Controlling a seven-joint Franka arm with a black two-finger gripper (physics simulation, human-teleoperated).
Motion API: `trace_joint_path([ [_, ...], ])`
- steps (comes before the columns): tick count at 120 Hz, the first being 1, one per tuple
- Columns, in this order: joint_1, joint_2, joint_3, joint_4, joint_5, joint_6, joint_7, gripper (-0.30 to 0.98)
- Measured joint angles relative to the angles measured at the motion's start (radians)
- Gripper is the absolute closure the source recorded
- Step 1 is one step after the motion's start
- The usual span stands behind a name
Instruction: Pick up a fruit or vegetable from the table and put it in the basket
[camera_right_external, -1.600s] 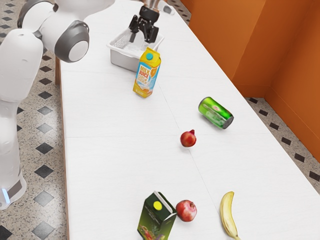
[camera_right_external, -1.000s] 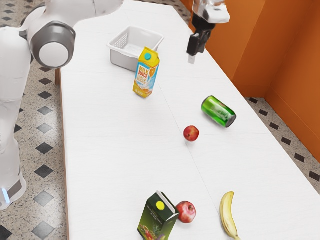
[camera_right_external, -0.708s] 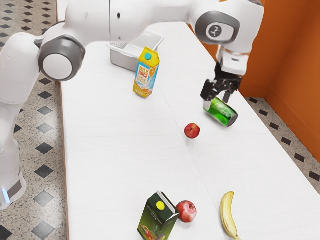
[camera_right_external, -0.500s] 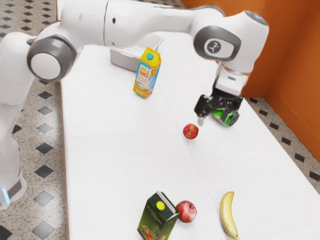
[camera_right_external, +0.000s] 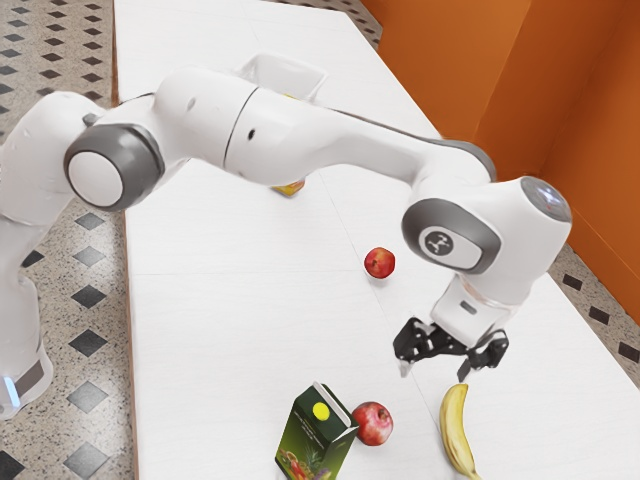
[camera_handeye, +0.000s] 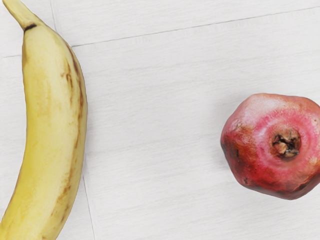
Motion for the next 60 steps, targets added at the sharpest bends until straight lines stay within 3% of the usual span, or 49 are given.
trace_joint_path([
  [60,-0.008,0.109,0.005,0.012,0.002,0.159,0.050,0.00],
])
